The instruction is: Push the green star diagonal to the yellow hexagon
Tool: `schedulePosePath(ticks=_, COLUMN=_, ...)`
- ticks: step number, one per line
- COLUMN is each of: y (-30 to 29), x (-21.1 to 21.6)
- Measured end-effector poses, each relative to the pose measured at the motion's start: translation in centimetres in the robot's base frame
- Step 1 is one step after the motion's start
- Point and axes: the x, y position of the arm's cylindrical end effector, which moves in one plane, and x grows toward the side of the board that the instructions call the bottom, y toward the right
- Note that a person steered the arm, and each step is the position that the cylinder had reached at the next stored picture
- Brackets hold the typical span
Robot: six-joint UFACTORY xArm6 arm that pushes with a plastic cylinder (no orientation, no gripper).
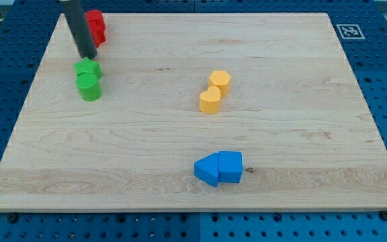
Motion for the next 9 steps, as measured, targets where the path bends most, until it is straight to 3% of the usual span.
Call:
schedulePosePath(ticks=3, y=-0.4, x=3.7)
schedulePosePath(ticks=5, y=4.6, x=4.6)
schedulePosePath(ticks=7, y=1.7, x=6.5)
schedulePosePath(ticks=8, y=3.8, x=8.4)
schedulePosePath(ticks=9, y=10.5, x=6.9)
